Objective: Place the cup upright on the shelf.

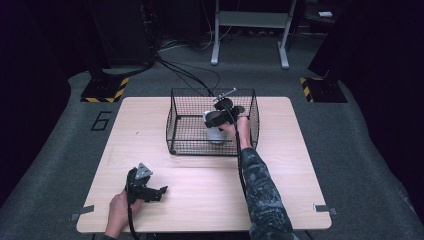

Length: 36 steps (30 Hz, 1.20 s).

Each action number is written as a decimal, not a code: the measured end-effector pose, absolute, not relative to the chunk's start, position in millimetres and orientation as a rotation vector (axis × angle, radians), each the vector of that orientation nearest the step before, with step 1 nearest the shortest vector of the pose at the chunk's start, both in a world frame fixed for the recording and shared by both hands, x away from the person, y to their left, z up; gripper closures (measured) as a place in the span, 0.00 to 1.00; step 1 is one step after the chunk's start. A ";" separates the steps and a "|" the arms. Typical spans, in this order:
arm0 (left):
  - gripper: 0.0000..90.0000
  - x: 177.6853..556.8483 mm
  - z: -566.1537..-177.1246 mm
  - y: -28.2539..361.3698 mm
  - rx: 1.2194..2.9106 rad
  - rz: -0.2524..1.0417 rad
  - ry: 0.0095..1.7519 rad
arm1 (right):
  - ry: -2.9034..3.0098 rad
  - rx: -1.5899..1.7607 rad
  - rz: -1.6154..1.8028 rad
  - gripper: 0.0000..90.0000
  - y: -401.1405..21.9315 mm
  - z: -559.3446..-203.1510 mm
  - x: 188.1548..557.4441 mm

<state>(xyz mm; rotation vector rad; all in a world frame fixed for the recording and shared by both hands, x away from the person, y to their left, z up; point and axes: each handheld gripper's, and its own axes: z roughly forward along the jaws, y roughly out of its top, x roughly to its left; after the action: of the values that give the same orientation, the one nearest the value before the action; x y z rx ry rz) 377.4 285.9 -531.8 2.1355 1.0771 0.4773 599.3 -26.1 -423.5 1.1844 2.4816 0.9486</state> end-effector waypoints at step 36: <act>0.00 377.6 -531.8 286.1 2.137 0.480 1.076 | 2.475 1.216 0.962 0.00 -32.8 -420.7 581.4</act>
<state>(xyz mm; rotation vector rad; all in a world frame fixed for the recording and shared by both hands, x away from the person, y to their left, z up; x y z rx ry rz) 377.6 286.1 -531.8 2.1373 1.0756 0.4799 581.4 -32.8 -420.7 1.2159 2.4754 0.9615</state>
